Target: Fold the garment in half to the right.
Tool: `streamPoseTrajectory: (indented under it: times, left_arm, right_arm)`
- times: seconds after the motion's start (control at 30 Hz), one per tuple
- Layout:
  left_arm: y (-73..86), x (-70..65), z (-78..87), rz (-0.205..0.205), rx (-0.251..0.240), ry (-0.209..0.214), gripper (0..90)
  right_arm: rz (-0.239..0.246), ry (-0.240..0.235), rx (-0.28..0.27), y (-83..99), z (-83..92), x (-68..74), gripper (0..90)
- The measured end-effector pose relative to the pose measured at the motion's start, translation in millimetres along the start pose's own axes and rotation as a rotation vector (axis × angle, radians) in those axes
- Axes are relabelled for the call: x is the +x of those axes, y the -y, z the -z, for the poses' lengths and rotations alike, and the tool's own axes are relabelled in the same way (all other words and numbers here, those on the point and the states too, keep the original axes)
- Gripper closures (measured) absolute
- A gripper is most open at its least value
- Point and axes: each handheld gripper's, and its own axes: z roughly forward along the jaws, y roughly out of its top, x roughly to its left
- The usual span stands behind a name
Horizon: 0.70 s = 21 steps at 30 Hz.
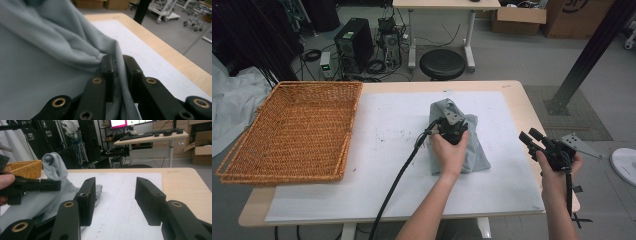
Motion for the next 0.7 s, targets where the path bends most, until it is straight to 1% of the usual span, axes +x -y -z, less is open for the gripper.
streamPoseTrajectory:
  times: [0.03,0.07,0.1,0.13,0.17,0.2,0.23,0.27,0.33,0.4,0.43,0.47,0.53,0.6,0.7]
  left_arm:
    - [3.1,-2.3,-4.7,0.016,0.002,0.02,75.5]
    - [4.4,-3.6,-6.9,0.026,0.002,0.03,66.3]
    - [5.6,-4.9,-9.3,0.041,-0.002,0.057,57.0]
    - [6.5,-5.9,-9.5,0.048,-0.007,0.087,53.9]
    - [6.3,-6.7,-8.4,0.052,-0.01,0.103,52.7]
    - [5.6,-6.8,-5.6,0.05,-0.028,0.124,50.4]
    - [4.1,-6.5,-1.6,0.049,-0.047,0.136,49.0]
    - [2.0,-5.0,3.6,0.051,-0.065,0.134,46.7]
    - [-2.5,1.7,16.0,0.057,-0.12,0.137,41.0]
    - [-6.3,12.1,29.1,0.064,-0.157,0.121,37.0]
    - [-7.2,20.2,37.0,0.072,-0.183,0.115,36.0]
    - [-7.5,25.6,41.6,0.077,-0.193,0.112,34.4]
    - [-5.8,40.5,53.7,0.089,-0.204,0.104,32.0]
    - [-1.0,54.7,65.3,0.096,-0.217,0.077,32.0]
    - [9.3,72.5,77.5,0.111,-0.209,0.051,32.2]
  right_arm:
    - [-0.001,0.001,0.002,0.6,0.5,-0.6,52.2]
    - [0.002,0.004,0.006,1.3,0.7,-0.8,52.2]
    - [0.003,0.005,0.009,1.7,0.7,-0.8,52.1]
    - [0.003,0.004,0.011,2.1,0.5,-0.7,52.1]
    - [0.004,0.006,0.013,2.2,0.2,-0.3,52.1]
    - [0.005,0.006,0.015,2.2,-0.3,0.1,52.0]
    - [0.005,0.005,0.016,2.1,-1.0,0.9,52.0]
    - [0.008,0.005,0.016,2.0,-1.7,2.0,52.0]
    - [0.009,0.002,0.017,2.1,-3.7,4.6,51.9]
    - [0.007,-0.002,0.019,3.4,-6.8,7.9,51.7]
    - [0.005,-0.007,0.021,4.6,-8.9,10.1,51.7]
    - [0.006,-0.013,0.026,6.2,-12.1,13.4,51.6]
    - [0.007,-0.027,0.032,8.4,-17.0,19.4,51.5]
    - [0.011,-0.044,0.038,10.3,-23.6,27.4,51.2]
    - [0.014,-0.073,0.043,13.3,-34.8,41.1,50.9]
